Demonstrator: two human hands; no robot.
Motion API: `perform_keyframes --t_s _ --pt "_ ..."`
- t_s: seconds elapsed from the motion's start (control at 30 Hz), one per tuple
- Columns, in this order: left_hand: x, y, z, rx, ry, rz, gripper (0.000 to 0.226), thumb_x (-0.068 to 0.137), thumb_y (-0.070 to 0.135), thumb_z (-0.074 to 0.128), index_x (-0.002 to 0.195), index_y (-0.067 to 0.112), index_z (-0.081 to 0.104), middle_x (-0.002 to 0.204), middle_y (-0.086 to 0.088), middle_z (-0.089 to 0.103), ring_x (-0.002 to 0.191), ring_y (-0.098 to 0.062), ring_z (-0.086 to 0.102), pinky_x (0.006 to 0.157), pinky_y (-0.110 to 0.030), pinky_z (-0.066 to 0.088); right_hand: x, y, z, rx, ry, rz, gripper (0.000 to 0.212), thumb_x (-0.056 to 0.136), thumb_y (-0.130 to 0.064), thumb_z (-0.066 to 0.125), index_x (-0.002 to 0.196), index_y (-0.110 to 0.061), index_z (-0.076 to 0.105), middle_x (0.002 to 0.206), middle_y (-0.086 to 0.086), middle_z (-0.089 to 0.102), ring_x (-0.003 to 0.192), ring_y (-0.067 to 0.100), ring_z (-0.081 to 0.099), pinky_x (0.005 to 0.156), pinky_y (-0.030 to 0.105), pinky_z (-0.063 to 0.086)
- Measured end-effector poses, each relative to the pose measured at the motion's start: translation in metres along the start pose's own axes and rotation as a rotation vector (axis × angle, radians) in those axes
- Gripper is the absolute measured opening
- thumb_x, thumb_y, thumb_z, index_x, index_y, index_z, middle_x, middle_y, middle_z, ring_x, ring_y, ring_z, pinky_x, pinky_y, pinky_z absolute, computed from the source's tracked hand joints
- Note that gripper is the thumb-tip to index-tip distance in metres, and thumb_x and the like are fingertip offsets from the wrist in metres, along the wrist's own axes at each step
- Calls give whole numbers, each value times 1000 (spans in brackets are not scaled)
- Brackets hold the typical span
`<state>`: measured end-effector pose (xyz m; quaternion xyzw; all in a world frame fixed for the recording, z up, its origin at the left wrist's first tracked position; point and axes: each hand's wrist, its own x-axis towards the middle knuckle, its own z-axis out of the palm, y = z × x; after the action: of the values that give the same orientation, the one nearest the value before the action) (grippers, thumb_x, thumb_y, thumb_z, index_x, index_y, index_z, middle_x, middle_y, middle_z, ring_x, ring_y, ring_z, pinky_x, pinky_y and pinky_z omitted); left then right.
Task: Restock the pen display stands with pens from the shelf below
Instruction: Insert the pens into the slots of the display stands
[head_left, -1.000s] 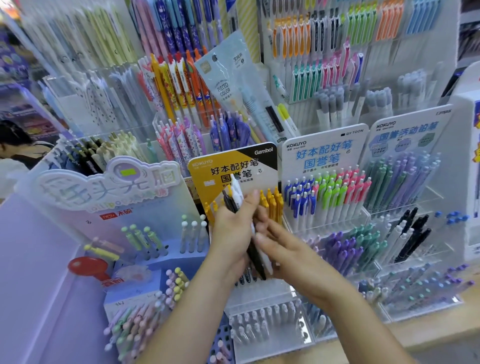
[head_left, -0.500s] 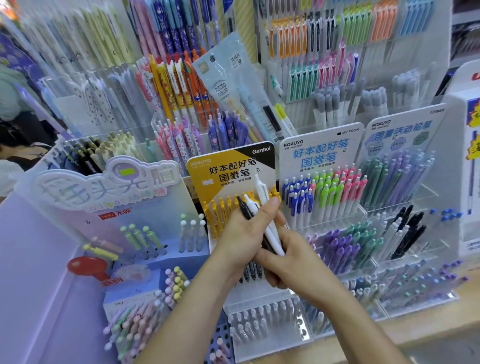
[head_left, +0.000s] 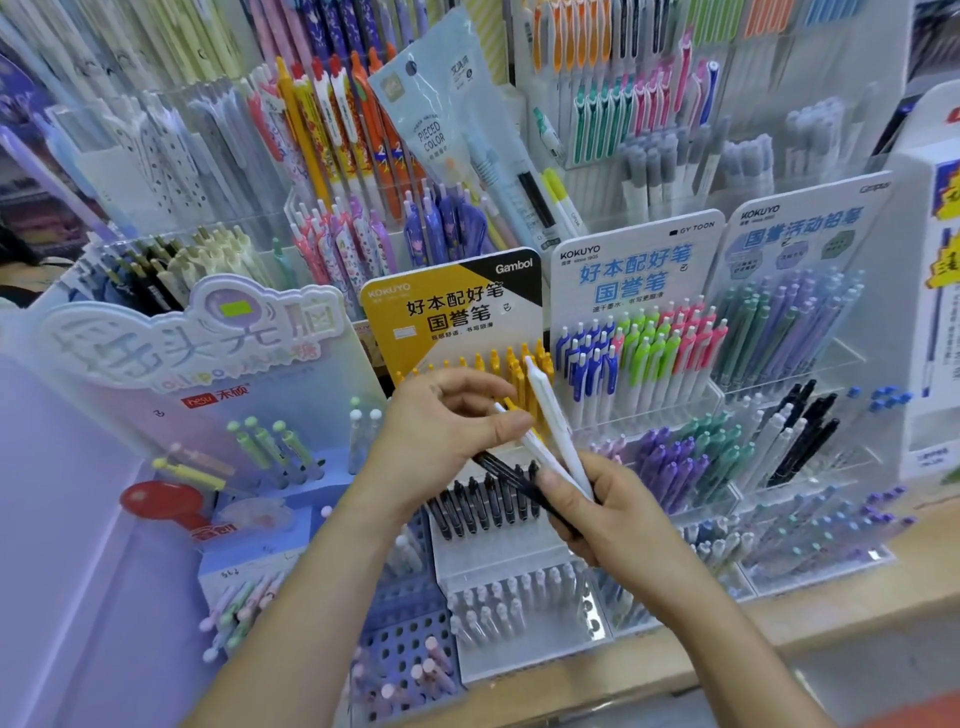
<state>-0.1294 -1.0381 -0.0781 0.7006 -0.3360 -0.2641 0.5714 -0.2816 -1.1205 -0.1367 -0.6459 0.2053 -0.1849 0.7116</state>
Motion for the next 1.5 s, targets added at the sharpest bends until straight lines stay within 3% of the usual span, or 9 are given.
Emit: perform_keyframes --t_s 0.07,0.2,0.33,0.53,0.7,0.8,1.0,1.2,1.5 --pt "-2 -2 -1 -44 31 28 28 60 19 81 87 18 74 69 2 71 69 -9 66 67 -21 52 -2 6 -4 44 14 40 41 87 -39 57 87 2 50 60 6 38 42 5 32 40 16 26" --pt "-7 -4 -11 -200 174 76 22 76 2 73 92 16 74 79 2 74 76 -13 67 73 -23 55 -17 29 -23 123 7 129 30 83 -40 69 76 -18 50 57 -1 32 46 9 22 40 17 22" --pt "-22 -6 -28 -90 262 155 19 75 3 75 83 21 75 72 6 72 70 -10 66 68 -19 53 -42 49 -44 80 163 216 37 79 -42 71 74 -16 45 52 -7 32 43 7 22 37 16 22" --pt "-55 -49 -9 372 15 42 21 67 11 85 72 29 74 67 11 70 63 -4 64 62 -15 52 -64 69 -49 111 415 221 37 79 -45 63 71 -19 37 54 -4 25 44 9 17 38 18 17" --pt "-60 -105 17 655 -216 105 17 71 22 84 86 17 77 75 13 64 70 -1 59 71 -15 48 -75 84 -35 162 472 181 33 93 -32 56 70 -19 36 60 3 24 46 10 18 38 18 17" --pt "-58 -126 25 741 -285 120 19 76 25 80 92 16 76 84 10 66 76 -2 55 70 -3 37 -83 93 -28 167 496 181 28 100 -20 49 75 -15 38 60 3 26 44 10 19 37 18 17" --pt "-53 -149 35 805 -349 205 19 81 24 76 96 13 77 92 3 72 81 -3 53 75 -7 34 -90 101 -20 151 504 186 25 102 -11 46 79 -14 36 64 8 24 46 11 19 40 22 16" --pt "-52 -170 39 939 -441 329 15 87 25 68 93 15 77 88 0 74 83 -19 59 81 -29 45 -90 98 -14 148 470 238 12 101 -13 48 93 -5 47 62 2 32 43 10 31 38 20 24" --pt "-54 -175 45 1037 -394 479 3 78 14 77 77 17 76 74 4 64 73 -15 45 71 -18 30 -86 89 -9 156 404 218 12 104 -17 43 97 -10 50 66 3 48 44 12 35 40 19 25"
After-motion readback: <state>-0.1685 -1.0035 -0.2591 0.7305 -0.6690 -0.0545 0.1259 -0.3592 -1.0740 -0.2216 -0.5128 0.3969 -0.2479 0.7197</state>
